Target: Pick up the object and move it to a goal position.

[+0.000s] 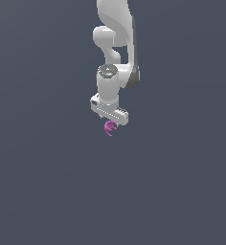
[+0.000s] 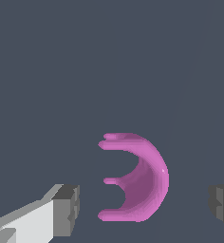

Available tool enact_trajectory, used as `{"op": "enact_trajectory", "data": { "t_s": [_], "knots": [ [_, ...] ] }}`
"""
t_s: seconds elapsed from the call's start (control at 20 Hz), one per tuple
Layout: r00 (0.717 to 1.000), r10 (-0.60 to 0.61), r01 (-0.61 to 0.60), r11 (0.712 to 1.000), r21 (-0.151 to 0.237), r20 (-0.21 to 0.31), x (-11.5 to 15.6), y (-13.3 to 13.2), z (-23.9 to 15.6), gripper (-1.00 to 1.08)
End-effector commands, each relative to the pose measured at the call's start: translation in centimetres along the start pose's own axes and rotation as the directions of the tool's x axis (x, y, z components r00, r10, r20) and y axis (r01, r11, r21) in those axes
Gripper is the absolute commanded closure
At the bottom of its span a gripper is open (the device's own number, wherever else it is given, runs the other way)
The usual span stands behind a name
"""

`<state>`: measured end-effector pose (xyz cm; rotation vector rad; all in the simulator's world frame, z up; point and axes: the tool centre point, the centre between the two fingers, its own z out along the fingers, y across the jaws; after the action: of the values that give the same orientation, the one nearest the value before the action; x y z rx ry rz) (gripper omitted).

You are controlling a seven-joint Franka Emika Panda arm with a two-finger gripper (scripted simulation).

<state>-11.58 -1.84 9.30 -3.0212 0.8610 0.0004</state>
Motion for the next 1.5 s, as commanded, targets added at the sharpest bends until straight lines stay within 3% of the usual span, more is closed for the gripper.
{"op": "enact_trajectory", "data": {
  "t_s": [0.0,0.95,1.0,1.45],
  "knots": [
    [1.0,0.0,0.0,1.0,0.0,0.0,0.0,0.0,0.0,-0.92],
    [1.0,0.005,-0.005,1.0,0.0,0.0,-0.1,0.1,5.1,-0.92],
    [1.0,0.005,-0.005,1.0,0.0,0.0,-0.1,0.1,5.1,1.08],
    [1.0,0.005,-0.005,1.0,0.0,0.0,-0.1,0.1,5.1,1.08]
  ]
}}
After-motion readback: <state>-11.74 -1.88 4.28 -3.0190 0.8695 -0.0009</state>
